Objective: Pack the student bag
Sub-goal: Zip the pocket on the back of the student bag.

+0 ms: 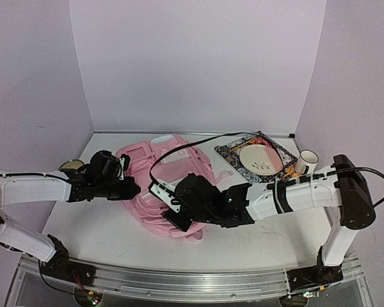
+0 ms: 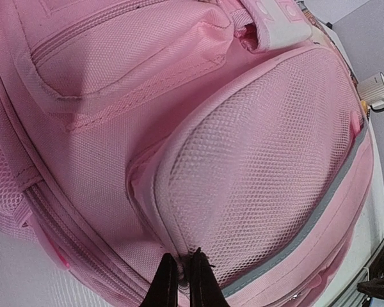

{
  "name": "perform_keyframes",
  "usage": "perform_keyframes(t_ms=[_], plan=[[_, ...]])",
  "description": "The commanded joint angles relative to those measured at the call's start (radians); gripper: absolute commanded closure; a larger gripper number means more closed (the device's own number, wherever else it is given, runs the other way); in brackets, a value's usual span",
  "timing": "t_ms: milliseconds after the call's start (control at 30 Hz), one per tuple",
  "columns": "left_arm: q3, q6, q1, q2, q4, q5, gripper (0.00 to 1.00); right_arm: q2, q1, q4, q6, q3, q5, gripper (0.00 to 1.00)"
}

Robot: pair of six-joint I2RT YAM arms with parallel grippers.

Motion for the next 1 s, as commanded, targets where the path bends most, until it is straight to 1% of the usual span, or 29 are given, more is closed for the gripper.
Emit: perform_keyframes(t_ms=[0,200,567,767,967], plan=[[0.018,0.037,-0.006,-0.02,-0.043,0.057,1.0,0.053,-0.016,-0.015,-0.118,0.068,0.03,0.51],[0.024,0.035,-0.006,-0.016,-0.042,0.073,1.0,0.088,-0.036,-0.025,-0.155,0.088,0.035,0.54],[0.028,0.032,-0.006,-0.024,-0.042,0.084,1.0,0.142,-0.07,-0.057,-0.168,0.102,-0.031,0.65],[0.035,0.031,-0.006,-0.015,-0.043,0.081,1.0,0.162,-0.07,-0.091,-0.154,0.106,-0.054,0.66],[0.036,0.029,-0.006,-0.013,-0.043,0.084,1.0,0.121,-0.069,-0.113,-0.136,0.052,-0.028,0.64]])
